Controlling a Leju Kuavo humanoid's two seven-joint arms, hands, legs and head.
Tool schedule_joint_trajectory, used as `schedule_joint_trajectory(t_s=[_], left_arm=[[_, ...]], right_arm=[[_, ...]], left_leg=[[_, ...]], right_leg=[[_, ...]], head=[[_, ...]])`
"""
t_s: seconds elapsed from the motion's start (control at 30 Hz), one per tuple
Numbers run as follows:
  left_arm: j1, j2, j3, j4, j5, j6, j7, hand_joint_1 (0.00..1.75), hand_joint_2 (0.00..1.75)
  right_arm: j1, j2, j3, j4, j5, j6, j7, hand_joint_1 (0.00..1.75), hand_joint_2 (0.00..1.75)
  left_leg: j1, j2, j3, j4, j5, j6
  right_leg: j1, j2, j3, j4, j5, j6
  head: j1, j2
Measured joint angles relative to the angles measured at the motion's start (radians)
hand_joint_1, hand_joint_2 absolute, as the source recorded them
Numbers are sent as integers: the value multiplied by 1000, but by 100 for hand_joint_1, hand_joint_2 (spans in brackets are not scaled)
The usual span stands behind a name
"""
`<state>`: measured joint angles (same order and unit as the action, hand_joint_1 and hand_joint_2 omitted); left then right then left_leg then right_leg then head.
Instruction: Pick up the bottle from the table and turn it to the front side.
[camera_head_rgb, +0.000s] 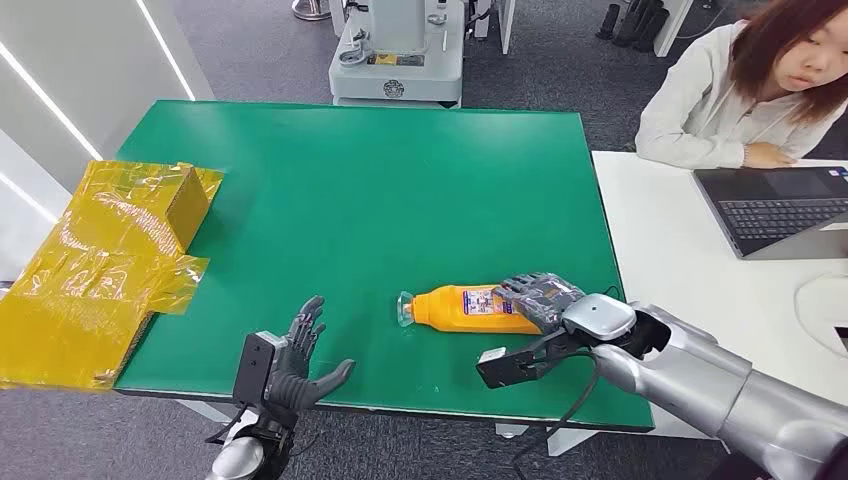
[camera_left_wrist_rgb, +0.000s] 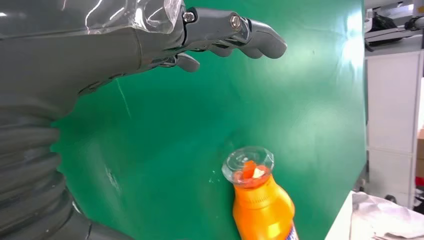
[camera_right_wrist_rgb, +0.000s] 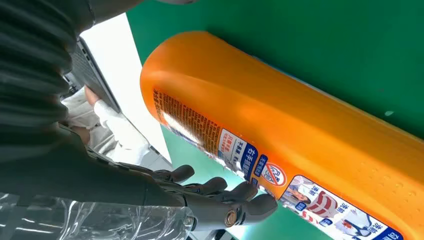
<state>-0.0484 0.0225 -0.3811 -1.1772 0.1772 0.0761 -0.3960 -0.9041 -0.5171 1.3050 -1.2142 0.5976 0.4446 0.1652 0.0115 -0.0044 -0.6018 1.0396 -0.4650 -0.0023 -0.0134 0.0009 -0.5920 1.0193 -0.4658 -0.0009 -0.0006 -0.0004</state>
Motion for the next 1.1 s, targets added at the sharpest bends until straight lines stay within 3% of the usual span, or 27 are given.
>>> schedule_joint_trajectory(t_s=[0.27, 0.6, 0.67, 0.73, 0.8, 0.93, 1.1], left_arm=[[5, 0, 7, 2, -9, -8, -1, 0, 175], [14, 12, 13, 13, 0, -26, -25, 0, 175], [14, 14, 13, 16, 0, -27, -33, 0, 175], [14, 16, 13, 18, 1, -27, -36, 0, 175], [13, 17, 13, 18, 0, -27, -36, 0, 175], [12, 18, 14, 18, -2, -27, -37, 0, 175], [13, 22, 14, 18, -14, -26, -37, 0, 175]], right_arm=[[36, -31, -5, -16, -9, -1, 17, 0, 175], [173, -74, -77, -30, -62, -42, 27, 0, 175], [196, -75, -102, -33, -67, -58, 22, 23, 175], [215, -75, -124, -38, -65, -74, 20, 92, 175], [232, -75, -144, -45, -64, -86, 17, 137, 175], [264, -75, -185, -55, -74, -116, 2, 156, 175], [311, -75, -248, -68, -139, -166, -37, 158, 175]], left_leg=[[0, 0, 2, 0, 0, 0], [0, 0, 3, 0, -1, 0], [0, 0, 4, 0, 0, 0], [0, 0, 4, 0, 0, 0], [0, 0, 5, 0, 0, 0], [0, 0, 5, 0, 0, 0], [0, 0, 5, 0, 0, 0]], right_leg=[[0, 0, 2, -1, 0, 0], [0, 0, 4, -1, -1, 1], [0, 0, 4, -1, -1, 1], [0, 0, 5, -1, -1, 1], [0, 0, 5, -1, -1, 1], [0, 1, 6, -1, -1, 1], [0, 0, 6, -1, 0, 1]], head=[[0, 0], [0, 0], [0, 0], [0, 0], [0, 0], [0, 0], [0, 0]])
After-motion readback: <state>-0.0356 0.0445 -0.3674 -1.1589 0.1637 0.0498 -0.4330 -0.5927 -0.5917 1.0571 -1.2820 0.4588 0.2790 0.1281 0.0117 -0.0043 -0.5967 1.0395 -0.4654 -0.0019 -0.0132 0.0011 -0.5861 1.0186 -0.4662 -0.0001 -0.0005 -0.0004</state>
